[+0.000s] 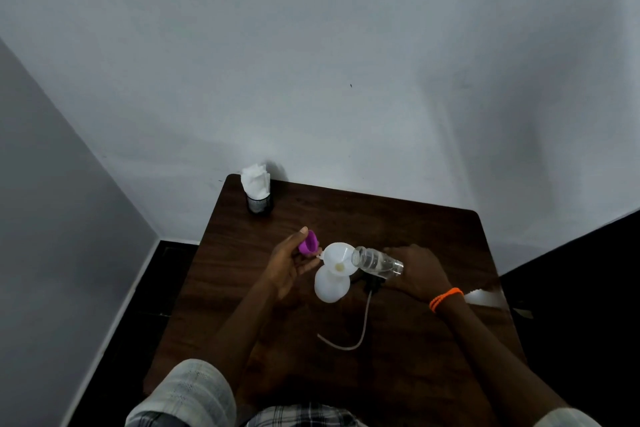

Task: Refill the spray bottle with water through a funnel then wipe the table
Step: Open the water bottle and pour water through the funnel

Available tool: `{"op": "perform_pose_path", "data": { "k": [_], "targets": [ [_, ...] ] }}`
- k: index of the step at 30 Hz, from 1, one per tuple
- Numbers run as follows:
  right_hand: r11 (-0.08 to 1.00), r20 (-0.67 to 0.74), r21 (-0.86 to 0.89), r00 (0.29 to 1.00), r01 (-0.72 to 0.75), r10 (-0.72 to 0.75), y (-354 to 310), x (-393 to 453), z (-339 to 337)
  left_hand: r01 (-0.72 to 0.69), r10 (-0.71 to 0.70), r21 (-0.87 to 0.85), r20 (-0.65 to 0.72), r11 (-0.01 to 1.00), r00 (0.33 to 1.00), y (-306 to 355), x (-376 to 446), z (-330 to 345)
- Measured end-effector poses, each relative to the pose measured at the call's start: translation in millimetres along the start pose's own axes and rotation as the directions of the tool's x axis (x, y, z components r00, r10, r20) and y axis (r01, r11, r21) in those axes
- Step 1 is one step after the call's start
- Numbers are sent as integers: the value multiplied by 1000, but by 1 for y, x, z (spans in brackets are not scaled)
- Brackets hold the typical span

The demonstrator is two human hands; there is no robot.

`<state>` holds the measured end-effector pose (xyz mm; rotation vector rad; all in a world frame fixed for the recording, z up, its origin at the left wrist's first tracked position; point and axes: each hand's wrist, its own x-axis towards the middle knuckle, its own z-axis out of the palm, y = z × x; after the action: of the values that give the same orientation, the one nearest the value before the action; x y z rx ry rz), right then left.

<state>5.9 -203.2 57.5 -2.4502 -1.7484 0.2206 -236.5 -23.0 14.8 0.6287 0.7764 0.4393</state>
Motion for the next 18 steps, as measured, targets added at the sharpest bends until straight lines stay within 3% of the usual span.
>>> {"op": "perform_pose_path", "data": {
  "k": [18],
  "targets": [
    [992, 54, -125, 998, -16, 23, -1, 2, 3, -4, 4, -13, -19, 1000, 1000, -3, -3, -1]
  ]
}}
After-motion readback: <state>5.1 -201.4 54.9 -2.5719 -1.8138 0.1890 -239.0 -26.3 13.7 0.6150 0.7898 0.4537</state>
